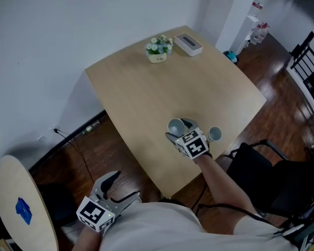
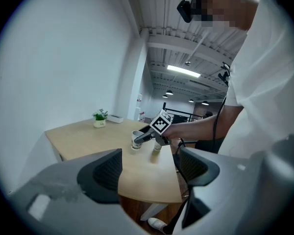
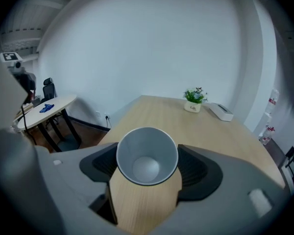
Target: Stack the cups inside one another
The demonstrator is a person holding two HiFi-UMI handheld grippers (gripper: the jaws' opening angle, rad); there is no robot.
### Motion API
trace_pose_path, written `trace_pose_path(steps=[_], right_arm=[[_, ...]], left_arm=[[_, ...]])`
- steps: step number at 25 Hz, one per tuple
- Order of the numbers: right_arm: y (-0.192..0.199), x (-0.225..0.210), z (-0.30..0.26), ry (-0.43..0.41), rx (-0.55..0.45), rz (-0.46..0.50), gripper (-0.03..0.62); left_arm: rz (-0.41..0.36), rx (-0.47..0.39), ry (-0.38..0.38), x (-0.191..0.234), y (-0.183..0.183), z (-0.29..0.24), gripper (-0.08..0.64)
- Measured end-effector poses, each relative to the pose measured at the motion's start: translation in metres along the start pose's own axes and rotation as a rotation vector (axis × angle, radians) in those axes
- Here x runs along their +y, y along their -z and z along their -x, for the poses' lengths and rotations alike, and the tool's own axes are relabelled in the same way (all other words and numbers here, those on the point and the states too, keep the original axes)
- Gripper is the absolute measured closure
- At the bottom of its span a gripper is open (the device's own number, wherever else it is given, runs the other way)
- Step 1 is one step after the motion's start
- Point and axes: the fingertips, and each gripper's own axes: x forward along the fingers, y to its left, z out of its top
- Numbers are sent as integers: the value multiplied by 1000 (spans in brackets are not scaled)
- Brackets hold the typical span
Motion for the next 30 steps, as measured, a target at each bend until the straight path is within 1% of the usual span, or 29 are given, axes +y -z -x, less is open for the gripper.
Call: trace_pose_path(steps=[6,9,11,14,18,25,28,30], right_arm=[[24,-63,83,133,-3,-75,218],[44,-91,116,194,6,-108,219],[58,-107,131,224,12,-131,218],[76,-124,143,250,17,-156,219],[97,-136,141,244,31,-177,218],[118,-138,118,205,34,-195,214],[125,-136,112,189,30,-215,177],[128,-131,113,185,25,-220,168]], left_arm=[[-50,-28,174,-33,-22,-53,175],[-62,-36,230,-48,-32,-75,175],[-65,-34,249,-56,-36,-86,175],[-68,-34,265,-67,-39,-99,175],[-67,-22,266,-77,-36,-110,175],[-42,23,209,-80,-30,-112,175],[-25,49,189,-81,-24,-112,175],[-16,58,186,-82,-20,-111,175]])
